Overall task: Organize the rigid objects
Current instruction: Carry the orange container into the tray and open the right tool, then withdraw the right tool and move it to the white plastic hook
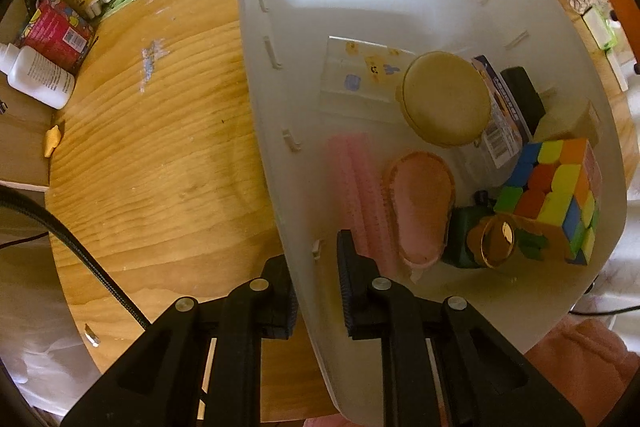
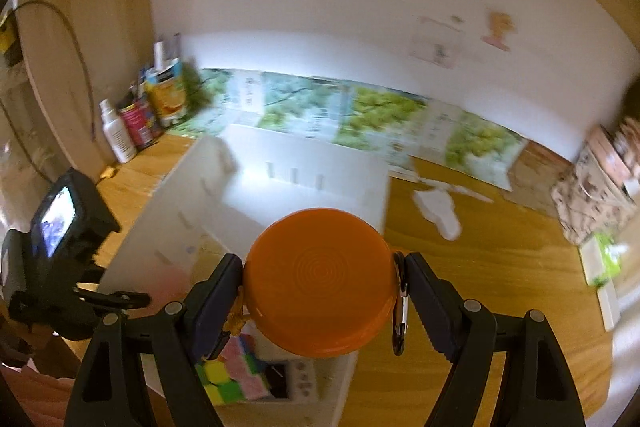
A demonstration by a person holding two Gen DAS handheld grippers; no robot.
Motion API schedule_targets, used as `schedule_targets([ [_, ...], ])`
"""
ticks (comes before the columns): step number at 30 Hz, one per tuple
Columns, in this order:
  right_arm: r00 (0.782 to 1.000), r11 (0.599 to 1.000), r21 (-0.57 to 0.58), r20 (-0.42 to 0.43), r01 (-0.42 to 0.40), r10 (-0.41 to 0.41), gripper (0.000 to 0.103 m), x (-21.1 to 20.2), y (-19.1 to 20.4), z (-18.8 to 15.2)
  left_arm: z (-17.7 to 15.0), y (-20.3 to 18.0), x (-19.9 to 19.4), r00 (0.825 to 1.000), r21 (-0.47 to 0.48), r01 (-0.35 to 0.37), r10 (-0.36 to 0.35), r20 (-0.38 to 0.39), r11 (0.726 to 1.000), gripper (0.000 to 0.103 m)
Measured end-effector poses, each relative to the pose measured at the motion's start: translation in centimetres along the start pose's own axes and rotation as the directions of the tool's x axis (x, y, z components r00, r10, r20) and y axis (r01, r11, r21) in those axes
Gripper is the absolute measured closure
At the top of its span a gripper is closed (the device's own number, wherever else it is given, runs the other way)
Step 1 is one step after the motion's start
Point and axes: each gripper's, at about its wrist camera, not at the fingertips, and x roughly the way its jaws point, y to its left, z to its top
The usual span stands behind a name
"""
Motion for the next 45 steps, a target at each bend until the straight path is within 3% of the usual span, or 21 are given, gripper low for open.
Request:
schedule_targets([
  [11,0.992,0.989,-0.087,-0.051,-0.119,0.115,0.02,3.5,3.5,1.9,0.0,1.6,0.3,1.0,-0.055,0.03,-0.03,0.008,0.998,0.087],
  [18,0.978,0.981,-0.082,-0.129,-0.176,0.164,0.02,5.7,2.8,1.7,0.3,1.8,0.7,1.0,-0.083,-0.006,0.006,0.005,0.997,0.087],
  [25,0.972,0.97,-0.092,-0.086,-0.226,0.218,0.019,5.3,0.7,2.6,0.6,0.5,0.7,0.999,-0.133,-0.052,0.052,-0.002,0.99,0.087],
  [35,0.971,0.975,0.065,-0.098,-0.211,0.216,0.019,6.4,-7.8,4.6,1.0,-0.6,1.1,0.99,-0.193,-0.143,0.144,-0.009,0.971,0.087],
  [45,0.975,0.978,0.2,-0.2,-0.06,0.101,0.018,9.8,-17.3,5.2,1.1,-1.2,1.4,0.98,-0.258,-0.191,0.199,0.005,0.947,0.087],
])
